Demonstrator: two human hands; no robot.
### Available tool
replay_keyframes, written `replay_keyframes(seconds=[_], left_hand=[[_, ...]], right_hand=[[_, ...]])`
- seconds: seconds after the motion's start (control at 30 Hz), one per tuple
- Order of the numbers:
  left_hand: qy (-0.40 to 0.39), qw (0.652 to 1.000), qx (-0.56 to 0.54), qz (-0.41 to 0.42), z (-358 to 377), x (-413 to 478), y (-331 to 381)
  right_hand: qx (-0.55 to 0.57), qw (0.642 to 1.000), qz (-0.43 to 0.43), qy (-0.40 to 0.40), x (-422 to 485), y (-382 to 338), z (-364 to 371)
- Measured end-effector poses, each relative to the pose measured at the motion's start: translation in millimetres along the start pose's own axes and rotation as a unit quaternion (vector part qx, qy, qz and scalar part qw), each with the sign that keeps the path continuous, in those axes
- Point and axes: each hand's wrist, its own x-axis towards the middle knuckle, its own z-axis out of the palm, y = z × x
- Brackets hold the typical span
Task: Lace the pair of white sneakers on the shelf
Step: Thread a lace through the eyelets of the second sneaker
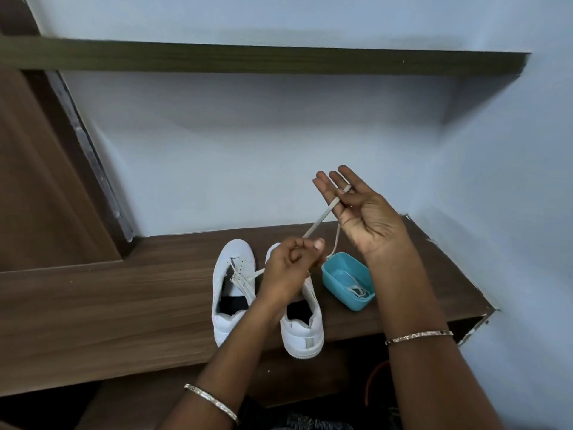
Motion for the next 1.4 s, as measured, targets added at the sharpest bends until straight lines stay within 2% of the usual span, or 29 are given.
replay_keyframes(seconds=[0.03,0.1,0.17,0.23,0.3,0.4,0.47,0.5,0.53,0.57,0.6,0.63,0.67,0.7,0.73,0.77,0.8,0.87,0.9,1.0,1.13,1.23,1.3,1.33,1.4], left_hand=[[-0.031,0.997,-0.055,-0.038,-5.6,-0.4,4.5],[-0.089,0.970,-0.200,-0.102,-17.9,-0.4,13.6],[-0.105,0.927,-0.331,-0.141,-27.1,2.0,20.3],[-0.093,0.902,-0.392,-0.157,-33.4,7.1,23.1],[-0.064,0.904,-0.395,-0.151,-36.6,13.4,23.7],[-0.017,0.925,-0.358,-0.126,-40.5,20.5,21.1],[0.007,0.952,-0.288,-0.100,-43.3,19.8,20.6],[0.010,0.969,-0.231,-0.084,-44.4,18.2,20.4],[0.004,0.984,-0.165,-0.073,-44.2,15.5,20.1],[-0.006,0.993,-0.097,-0.065,-43.1,13.2,18.0],[-0.016,0.997,-0.038,-0.061,-41.0,10.5,15.2],[-0.021,0.998,0.015,-0.056,-38.6,9.4,11.2],[-0.021,0.997,0.056,-0.050,-36.0,8.1,7.8],[-0.016,0.995,0.087,-0.040,-34.2,8.4,3.1],[-0.012,0.994,0.104,-0.030,-32.6,8.2,-0.3],[-0.010,0.993,0.118,-0.020,-32.3,10.0,-5.1],[-0.013,0.991,0.129,-0.014,-32.5,11.3,-8.9],[-0.036,0.989,0.145,-0.007,-34.0,14.1,-15.4],[-0.043,0.987,0.157,-0.004,-34.8,15.7,-18.1],[-0.043,0.983,0.180,0.011,-35.8,19.8,-24.7],[-0.056,0.982,0.180,-0.019,-44.8,21.6,-20.2],[0.043,0.982,0.176,-0.049,-59.2,29.1,-20.5],[0.098,0.968,0.225,-0.049,-64.6,36.7,-28.2],[0.097,0.959,0.265,-0.041,-64.9,39.3,-32.7],[0.029,0.935,0.352,-0.012,-58.4,43.8,-42.0]], right_hand=[[0.002,1.000,0.004,-0.003,-2.9,-0.4,-0.8],[0.003,1.000,0.011,-0.004,-8.6,0.5,-5.3],[0.000,1.000,0.016,0.001,-13.3,3.5,-12.2],[-0.014,1.000,0.023,0.010,-15.6,7.4,-20.3],[-0.034,0.999,0.032,0.022,-17.1,8.7,-29.6],[-0.069,0.996,0.036,0.045,-17.0,9.7,-45.7],[-0.122,0.990,0.029,0.066,-15.1,10.6,-57.3],[-0.187,0.978,0.029,0.083,-12.8,11.4,-64.6],[-0.307,0.945,0.024,0.109,-11.0,11.7,-72.3],[-0.478,0.867,0.021,0.138,-8.7,12.0,-79.8],[-0.651,0.742,0.024,0.156,-7.3,13.1,-85.2],[-0.770,0.618,0.018,0.156,-7.1,14.7,-88.0],[-0.826,0.542,0.001,0.154,-7.0,17.4,-88.6],[-0.832,0.533,-0.026,0.153,-8.4,20.6,-84.5],[-0.815,0.558,-0.061,0.142,-10.1,24.9,-80.2],[-0.788,0.599,-0.090,0.113,-12.2,29.2,-73.2],[-0.745,0.656,-0.096,0.073,-12.8,35.1,-66.1],[-0.645,0.762,-0.059,-0.006,-13.7,49.6,-58.2],[-0.622,0.781,-0.052,-0.021,-12.0,56.1,-57.1],[-0.615,0.784,-0.086,-0.010,-6.5,67.9,-61.5],[-0.548,0.829,-0.107,0.024,-7.8,70.7,-64.6],[-0.465,0.872,-0.128,0.079,-4.9,65.8,-66.4],[-0.424,0.892,-0.119,0.106,-2.8,59.9,-68.9],[-0.415,0.896,-0.108,0.115,-1.9,58.8,-70.7],[-0.402,0.902,-0.090,0.128,1.2,57.1,-75.5]])
